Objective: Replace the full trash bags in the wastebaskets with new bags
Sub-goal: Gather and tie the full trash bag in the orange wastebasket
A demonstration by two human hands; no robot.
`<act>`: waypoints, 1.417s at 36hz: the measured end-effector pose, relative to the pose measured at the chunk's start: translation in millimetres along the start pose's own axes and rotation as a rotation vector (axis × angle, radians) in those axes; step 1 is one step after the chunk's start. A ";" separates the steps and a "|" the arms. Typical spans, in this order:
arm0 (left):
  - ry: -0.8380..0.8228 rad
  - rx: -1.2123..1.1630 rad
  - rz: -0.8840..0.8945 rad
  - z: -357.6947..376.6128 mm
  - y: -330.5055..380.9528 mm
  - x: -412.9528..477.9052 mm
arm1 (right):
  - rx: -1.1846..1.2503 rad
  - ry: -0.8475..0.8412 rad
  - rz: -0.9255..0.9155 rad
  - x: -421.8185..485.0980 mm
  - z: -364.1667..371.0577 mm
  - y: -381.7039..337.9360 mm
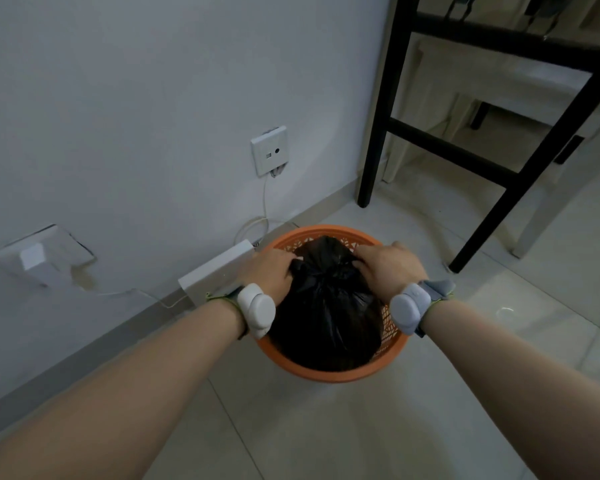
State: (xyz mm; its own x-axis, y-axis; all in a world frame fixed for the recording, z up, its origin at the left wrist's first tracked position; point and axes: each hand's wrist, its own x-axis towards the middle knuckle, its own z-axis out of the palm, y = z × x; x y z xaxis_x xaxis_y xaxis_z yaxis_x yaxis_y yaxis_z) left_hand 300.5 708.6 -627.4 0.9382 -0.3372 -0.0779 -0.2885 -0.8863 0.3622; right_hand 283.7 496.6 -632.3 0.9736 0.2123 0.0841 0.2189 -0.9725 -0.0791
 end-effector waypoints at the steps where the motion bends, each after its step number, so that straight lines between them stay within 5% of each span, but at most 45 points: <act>1: -0.032 -0.010 -0.018 2.3 0.3 -1.6 | 0.008 -0.033 -0.002 -1.8 3.9 0.8; 5: -0.044 -0.115 -0.006 -6.9 10.8 -2.6 | 0.096 -0.076 0.049 -2.2 8.3 9.7; 8: 0.024 -0.401 -0.030 -20.6 9.7 6.0 | 0.315 0.014 0.124 2.8 -2.5 16.3; 12: 0.125 -0.458 -0.122 -36.5 12.7 14.1 | 0.587 0.131 0.179 7.5 -27.6 -0.4; 17: 0.161 -0.796 -0.021 -43.0 35.8 12.6 | 0.935 -0.081 0.108 13.9 -36.0 -26.2; 25: 0.164 -1.222 -0.071 -19.7 37.2 14.2 | 1.132 -0.066 0.270 11.9 -30.7 -32.1; 31: -0.111 -0.836 0.091 7.4 28.2 12.7 | 1.323 -0.024 0.360 13.5 -34.3 -28.9; 35: -0.012 -0.680 0.071 16.6 31.7 14.8 | 1.354 0.014 0.416 14.1 -33.1 -26.9; 39: 0.066 -0.778 -0.076 22.7 35.4 16.5 | 1.360 0.293 0.585 20.6 -32.5 -19.5; 42: 0.004 -0.575 -0.055 22.8 39.1 20.5 | 1.550 0.374 0.631 27.1 -39.8 -19.6; 46: -0.118 -0.269 0.059 28.4 46.5 22.2 | 1.669 0.186 0.509 25.1 -51.0 -33.4; 51: -0.028 -0.291 0.059 27.5 49.8 22.1 | 1.828 0.000 0.289 22.4 -52.9 -44.7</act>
State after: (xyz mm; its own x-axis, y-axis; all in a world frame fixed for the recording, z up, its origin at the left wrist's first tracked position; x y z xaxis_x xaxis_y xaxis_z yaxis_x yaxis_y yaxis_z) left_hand 301.6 648.3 -636.7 0.9146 -0.3976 -0.0730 -0.2715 -0.7380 0.6177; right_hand 292.3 539.8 -574.4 0.9889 0.0785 -0.1262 -0.1451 0.3270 -0.9338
